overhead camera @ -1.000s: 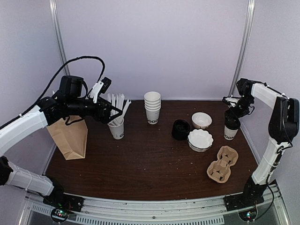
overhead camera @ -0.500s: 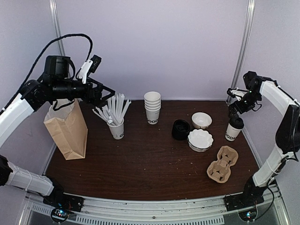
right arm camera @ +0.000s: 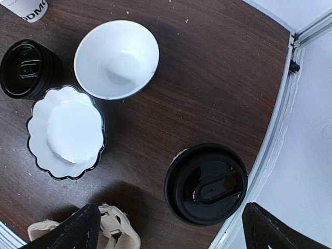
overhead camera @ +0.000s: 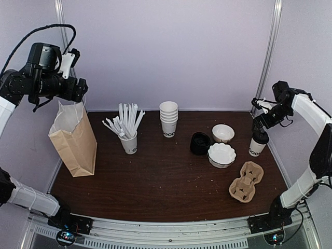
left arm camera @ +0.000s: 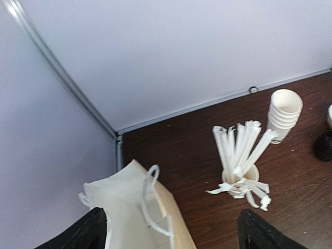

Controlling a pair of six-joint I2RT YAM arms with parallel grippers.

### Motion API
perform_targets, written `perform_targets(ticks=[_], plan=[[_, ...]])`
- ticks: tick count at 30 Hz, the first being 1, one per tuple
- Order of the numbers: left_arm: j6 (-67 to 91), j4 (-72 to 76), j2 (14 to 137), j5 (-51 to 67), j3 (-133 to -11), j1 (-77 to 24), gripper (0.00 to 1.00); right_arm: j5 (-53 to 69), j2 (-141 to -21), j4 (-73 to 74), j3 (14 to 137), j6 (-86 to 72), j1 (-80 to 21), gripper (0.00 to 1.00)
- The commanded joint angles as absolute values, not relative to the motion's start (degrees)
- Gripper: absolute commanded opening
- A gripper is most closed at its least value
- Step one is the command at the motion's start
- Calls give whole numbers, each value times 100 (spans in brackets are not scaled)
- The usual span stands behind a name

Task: Pack the takeout coffee

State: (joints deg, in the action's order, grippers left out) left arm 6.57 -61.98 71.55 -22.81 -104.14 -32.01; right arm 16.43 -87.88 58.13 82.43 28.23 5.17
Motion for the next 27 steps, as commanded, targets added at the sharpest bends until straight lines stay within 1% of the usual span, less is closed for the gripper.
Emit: perform_targets(ticks=[1,5,9,11,15,19,21,25,27], plan=[[945,-6957,6974,-3641,-10240,-2686,91,2109,-8395,5618,8072,2742,545,99],[1150,-6955,6706,-2736,-9877,-1583,91,2276,-8161,5565,7921,2698,545,99],[1232,-6957,6828,-2045,-9682,-1028,97,2585,-8031,5541,7786,2681,545,100],[1312,-6982,7042,-1576,-9661,-708,97,2689,-8008,5561,7749,2704,545,100],[1332,-6888,7291,-1584,-9548,-434,98,2739,-7898,5543,7586,2782,545,100],[1354,-6794,7470,-767,-9351,-185,98,2845,-7776,5523,7394,2842,545,99],[1378,-6807,7575,-970,-9249,-176,98,2894,-7745,5528,7330,2864,545,99],[1346,-6888,7732,-1861,-9135,-163,98,3024,-7676,5472,7138,2853,545,100],[1337,-6899,7723,-2015,-9109,-148,97,3121,-7665,5451,7075,2823,545,100]])
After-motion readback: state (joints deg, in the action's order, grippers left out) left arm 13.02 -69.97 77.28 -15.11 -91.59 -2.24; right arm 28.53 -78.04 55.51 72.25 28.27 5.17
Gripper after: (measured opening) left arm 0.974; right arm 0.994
